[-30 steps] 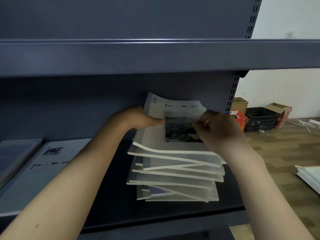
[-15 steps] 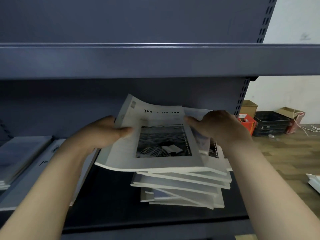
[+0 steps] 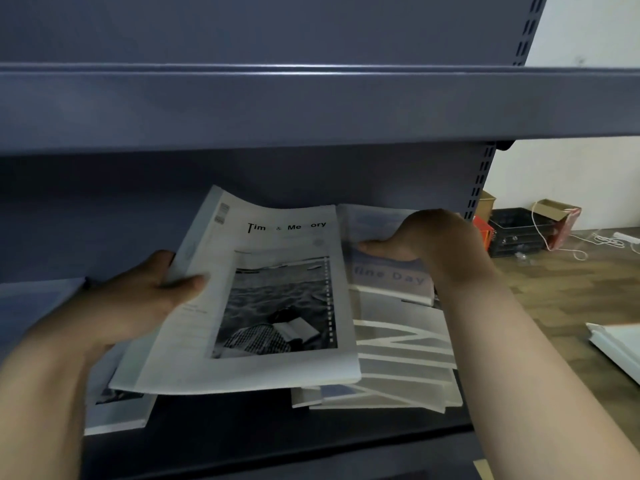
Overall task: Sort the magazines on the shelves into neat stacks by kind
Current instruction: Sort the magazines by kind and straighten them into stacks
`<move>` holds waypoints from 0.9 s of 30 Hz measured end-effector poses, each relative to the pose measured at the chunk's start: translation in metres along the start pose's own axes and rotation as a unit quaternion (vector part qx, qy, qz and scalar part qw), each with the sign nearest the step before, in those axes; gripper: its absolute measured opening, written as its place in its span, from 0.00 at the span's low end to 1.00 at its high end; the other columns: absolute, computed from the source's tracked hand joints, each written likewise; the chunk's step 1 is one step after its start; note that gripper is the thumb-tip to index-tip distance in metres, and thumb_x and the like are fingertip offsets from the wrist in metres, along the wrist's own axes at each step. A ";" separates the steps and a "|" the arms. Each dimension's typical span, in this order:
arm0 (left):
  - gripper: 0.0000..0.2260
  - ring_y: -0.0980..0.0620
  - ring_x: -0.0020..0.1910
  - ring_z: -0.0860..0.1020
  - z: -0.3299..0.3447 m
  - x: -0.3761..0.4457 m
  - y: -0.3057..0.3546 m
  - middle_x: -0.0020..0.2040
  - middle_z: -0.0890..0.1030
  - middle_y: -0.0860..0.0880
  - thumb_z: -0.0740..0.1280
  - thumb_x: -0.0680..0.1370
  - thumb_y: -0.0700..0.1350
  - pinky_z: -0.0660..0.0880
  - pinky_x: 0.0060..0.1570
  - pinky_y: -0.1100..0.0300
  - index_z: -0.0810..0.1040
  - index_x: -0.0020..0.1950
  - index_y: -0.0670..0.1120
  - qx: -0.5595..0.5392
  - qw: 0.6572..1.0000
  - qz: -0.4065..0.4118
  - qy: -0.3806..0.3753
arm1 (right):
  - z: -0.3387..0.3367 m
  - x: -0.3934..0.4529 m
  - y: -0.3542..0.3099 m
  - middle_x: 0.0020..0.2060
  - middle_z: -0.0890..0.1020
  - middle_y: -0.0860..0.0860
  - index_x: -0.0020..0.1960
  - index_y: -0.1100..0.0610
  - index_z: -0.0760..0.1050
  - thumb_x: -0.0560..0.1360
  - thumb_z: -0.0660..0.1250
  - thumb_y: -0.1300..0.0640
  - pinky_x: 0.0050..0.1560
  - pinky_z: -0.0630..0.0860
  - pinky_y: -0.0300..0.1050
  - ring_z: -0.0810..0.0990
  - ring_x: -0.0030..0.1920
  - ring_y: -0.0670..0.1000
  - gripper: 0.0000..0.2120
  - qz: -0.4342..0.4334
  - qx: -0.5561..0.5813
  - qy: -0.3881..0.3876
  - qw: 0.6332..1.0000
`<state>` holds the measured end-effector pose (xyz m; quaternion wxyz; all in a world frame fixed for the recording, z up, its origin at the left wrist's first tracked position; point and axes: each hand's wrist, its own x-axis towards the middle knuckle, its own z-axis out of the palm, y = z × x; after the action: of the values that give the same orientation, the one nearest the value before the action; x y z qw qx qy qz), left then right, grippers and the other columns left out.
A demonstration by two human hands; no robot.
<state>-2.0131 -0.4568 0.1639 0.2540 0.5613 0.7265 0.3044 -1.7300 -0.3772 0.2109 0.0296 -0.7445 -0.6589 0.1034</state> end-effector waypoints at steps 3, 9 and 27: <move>0.22 0.51 0.55 0.74 0.004 0.005 -0.005 0.55 0.77 0.54 0.64 0.72 0.62 0.75 0.51 0.51 0.69 0.61 0.52 -0.011 1.000 -0.012 -0.025 | 0.001 0.000 -0.003 0.68 0.70 0.56 0.70 0.60 0.66 0.69 0.64 0.31 0.59 0.69 0.48 0.69 0.67 0.59 0.42 0.014 0.027 -0.004 1.000; 0.18 0.54 0.58 0.72 0.006 0.011 -0.014 0.60 0.75 0.54 0.62 0.78 0.52 0.69 0.55 0.56 0.66 0.66 0.51 -0.049 0.998 0.023 -0.042 | 0.002 -0.002 -0.005 0.69 0.70 0.58 0.72 0.61 0.62 0.67 0.66 0.31 0.63 0.69 0.50 0.70 0.67 0.60 0.46 0.036 0.076 -0.014 0.996; 0.08 0.62 0.48 0.76 -0.098 -0.028 -0.126 0.47 0.80 0.61 0.64 0.77 0.48 0.68 0.47 0.66 0.76 0.54 0.57 -0.206 0.975 -0.032 0.079 | 0.063 -0.021 -0.155 0.35 0.72 0.52 0.43 0.57 0.71 0.74 0.64 0.54 0.28 0.63 0.40 0.72 0.33 0.49 0.06 -0.130 0.157 -0.036 0.978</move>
<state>-2.1595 -0.5228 0.1405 0.3152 0.4471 0.6840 0.4826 -1.8953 -0.3834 0.1794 0.1360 -0.6342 -0.7262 0.2277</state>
